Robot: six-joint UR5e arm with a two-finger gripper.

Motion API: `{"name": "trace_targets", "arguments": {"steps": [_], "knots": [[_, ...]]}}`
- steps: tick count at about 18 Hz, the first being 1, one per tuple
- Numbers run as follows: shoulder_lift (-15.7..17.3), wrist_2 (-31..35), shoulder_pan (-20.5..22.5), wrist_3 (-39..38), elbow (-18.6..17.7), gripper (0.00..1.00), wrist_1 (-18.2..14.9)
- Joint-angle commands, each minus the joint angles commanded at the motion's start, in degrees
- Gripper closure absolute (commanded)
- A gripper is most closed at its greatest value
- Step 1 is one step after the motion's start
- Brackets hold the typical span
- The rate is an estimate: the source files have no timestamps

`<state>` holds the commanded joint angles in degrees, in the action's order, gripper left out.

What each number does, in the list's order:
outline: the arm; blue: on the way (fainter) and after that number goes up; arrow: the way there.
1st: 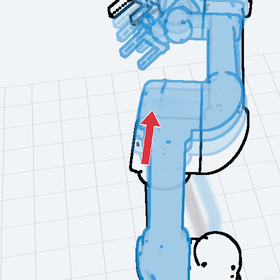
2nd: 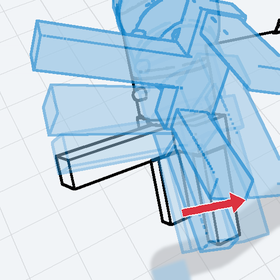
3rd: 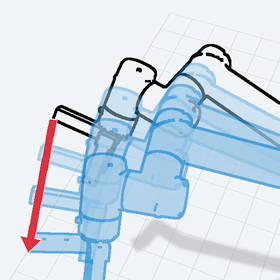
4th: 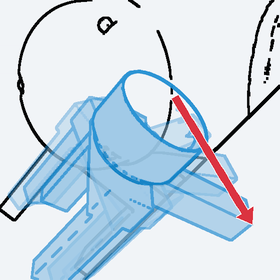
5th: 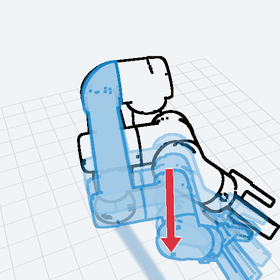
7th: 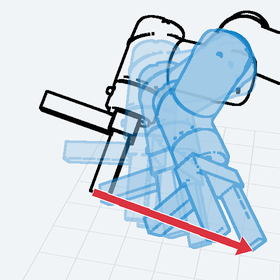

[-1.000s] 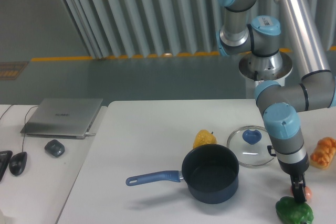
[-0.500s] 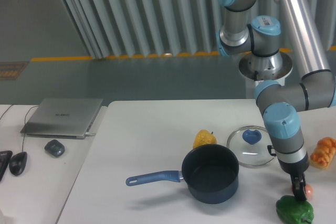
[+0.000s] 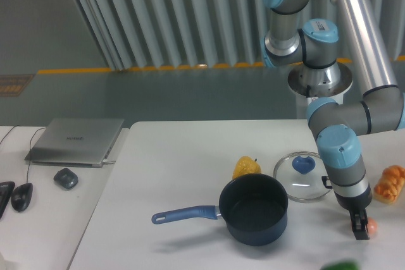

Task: Pick up the egg
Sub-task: 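Close the gripper around the small brown egg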

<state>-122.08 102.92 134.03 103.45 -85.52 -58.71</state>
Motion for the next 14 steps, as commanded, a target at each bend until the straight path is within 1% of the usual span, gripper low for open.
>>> {"name": "trace_targets", "arguments": {"steps": [1,2,5,6,7,9,11,13,14], "knots": [[0.1,0.0,0.0,0.1,0.0,0.37,-0.1],[0.2,-0.1,0.0,0.0,0.0,0.43,-0.1],[0.7,0.0,0.0,0.5,0.0,0.44,-0.2],[1.0,0.0,0.0,0.5,0.0,0.47,-0.3],[1.1,0.1,0.0,0.5,-0.1,0.6,-0.4],[1.1,0.2,0.0,0.3,-0.3,0.69,-0.4],[1.1,0.2,0.1,0.4,0.3,0.69,-0.4],[1.1,0.2,0.1,0.4,0.3,0.74,-0.5],[1.1,0.3,0.1,0.3,0.4,0.79,-0.5]]}}
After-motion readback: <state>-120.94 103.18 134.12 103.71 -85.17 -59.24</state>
